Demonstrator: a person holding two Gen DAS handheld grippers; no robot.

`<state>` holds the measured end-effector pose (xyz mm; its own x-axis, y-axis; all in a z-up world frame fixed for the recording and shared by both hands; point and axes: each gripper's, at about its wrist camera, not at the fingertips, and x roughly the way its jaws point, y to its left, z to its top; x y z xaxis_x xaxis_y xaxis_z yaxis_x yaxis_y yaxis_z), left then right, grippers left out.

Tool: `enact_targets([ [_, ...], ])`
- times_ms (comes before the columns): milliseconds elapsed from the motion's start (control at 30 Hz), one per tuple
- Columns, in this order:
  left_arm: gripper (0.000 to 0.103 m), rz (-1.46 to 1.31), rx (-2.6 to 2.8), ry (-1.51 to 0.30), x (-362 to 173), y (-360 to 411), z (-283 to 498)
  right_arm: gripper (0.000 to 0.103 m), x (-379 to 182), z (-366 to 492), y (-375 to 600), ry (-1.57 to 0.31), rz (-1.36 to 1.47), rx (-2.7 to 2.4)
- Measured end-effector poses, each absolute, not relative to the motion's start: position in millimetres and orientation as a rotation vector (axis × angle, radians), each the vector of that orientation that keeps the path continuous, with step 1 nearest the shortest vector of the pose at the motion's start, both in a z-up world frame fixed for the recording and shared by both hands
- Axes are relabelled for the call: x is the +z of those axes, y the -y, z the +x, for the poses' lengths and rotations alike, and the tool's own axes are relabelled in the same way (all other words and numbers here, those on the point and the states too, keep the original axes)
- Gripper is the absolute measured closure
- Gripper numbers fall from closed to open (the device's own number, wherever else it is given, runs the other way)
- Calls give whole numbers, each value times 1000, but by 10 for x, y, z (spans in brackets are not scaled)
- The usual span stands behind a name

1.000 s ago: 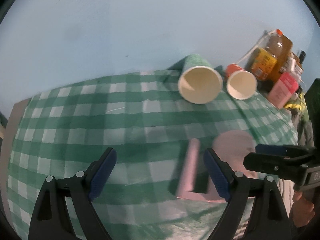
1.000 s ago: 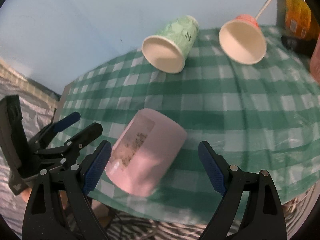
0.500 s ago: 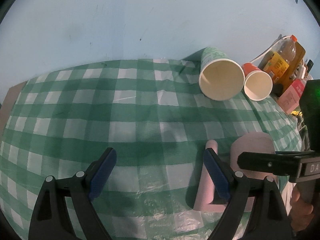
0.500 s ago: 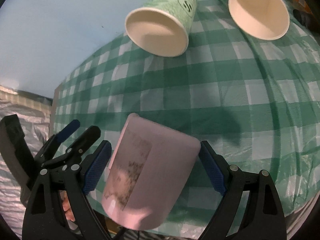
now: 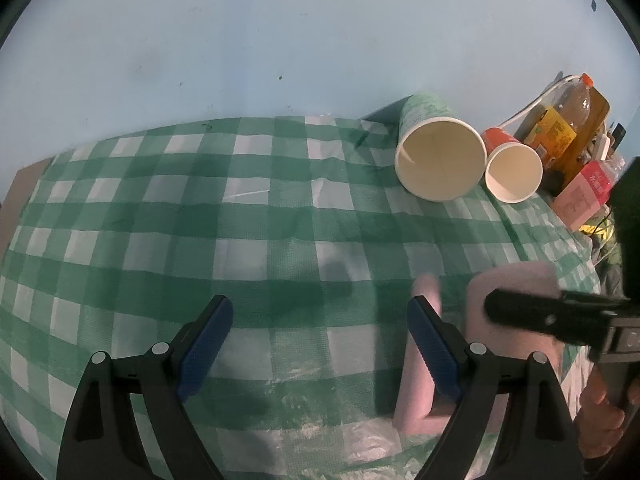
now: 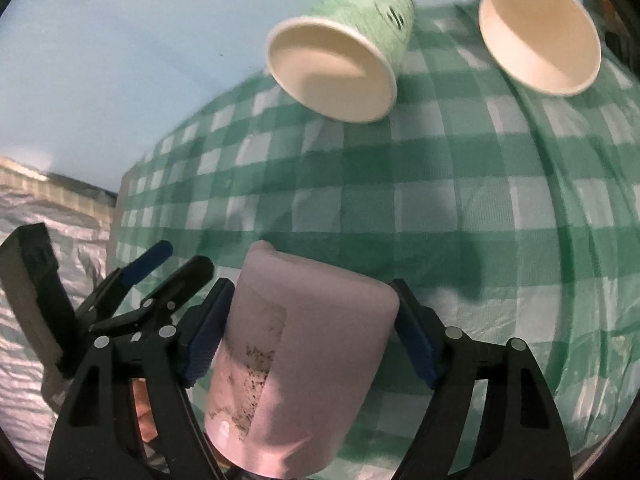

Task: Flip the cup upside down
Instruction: 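Lower the upright pink mug onto the tablecloth and open the right gripper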

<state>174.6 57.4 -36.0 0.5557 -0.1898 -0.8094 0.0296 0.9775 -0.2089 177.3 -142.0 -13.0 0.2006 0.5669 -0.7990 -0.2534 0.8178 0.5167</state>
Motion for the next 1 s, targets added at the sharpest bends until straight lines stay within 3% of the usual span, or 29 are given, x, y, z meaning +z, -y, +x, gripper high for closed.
enact_targets([
  [200, 13, -198, -148, -920, -247, -546, 1577, 29, 273, 1414, 1406, -976, 103, 592],
  [633, 12, -209, -139, -818, -256, -627, 1139, 30, 576, 989, 1245, -549, -175, 487],
  [1000, 12, -218, -150, -856, -444, -620, 1105, 30, 427, 1090, 1146, -520, -166, 453],
])
